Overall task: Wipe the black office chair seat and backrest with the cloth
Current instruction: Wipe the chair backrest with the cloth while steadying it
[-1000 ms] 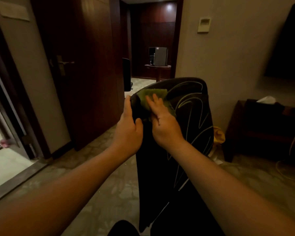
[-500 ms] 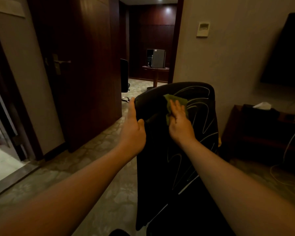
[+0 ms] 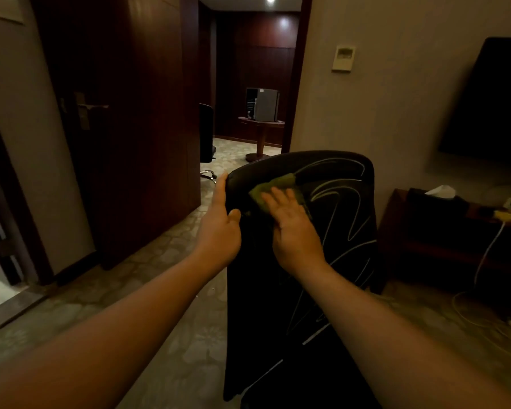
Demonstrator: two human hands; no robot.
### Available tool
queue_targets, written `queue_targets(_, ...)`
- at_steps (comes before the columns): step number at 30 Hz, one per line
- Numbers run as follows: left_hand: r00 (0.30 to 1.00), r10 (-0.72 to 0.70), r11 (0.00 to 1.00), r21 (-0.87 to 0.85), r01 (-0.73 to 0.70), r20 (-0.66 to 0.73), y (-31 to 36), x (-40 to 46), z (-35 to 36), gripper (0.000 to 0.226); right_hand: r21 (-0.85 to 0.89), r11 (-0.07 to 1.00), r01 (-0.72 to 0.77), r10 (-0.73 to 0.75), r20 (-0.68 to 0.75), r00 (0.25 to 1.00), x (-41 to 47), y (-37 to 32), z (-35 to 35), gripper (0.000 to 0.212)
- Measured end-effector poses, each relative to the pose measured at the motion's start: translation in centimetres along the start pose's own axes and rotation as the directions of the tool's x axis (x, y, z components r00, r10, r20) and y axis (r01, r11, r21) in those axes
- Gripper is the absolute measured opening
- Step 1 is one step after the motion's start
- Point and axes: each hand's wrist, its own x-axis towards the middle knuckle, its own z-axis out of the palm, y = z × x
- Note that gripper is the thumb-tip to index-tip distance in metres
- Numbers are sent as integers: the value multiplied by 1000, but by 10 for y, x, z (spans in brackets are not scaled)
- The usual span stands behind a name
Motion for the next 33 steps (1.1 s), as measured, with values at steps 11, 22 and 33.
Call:
queue_targets(11,929,334,514,795,-323,161,38,53,16,61,66,995,-77,80,-48,996,25,14,-17,69)
queue_targets(22,956,280,404,893,-200,88,48,85,59,60,64,977,-202,207,-86,974,81,83,-35,62)
queue_targets(33,955,274,406,888,-218,109,58,109,85,58,85,977,-195,207,-182,961,76,114,-34,63)
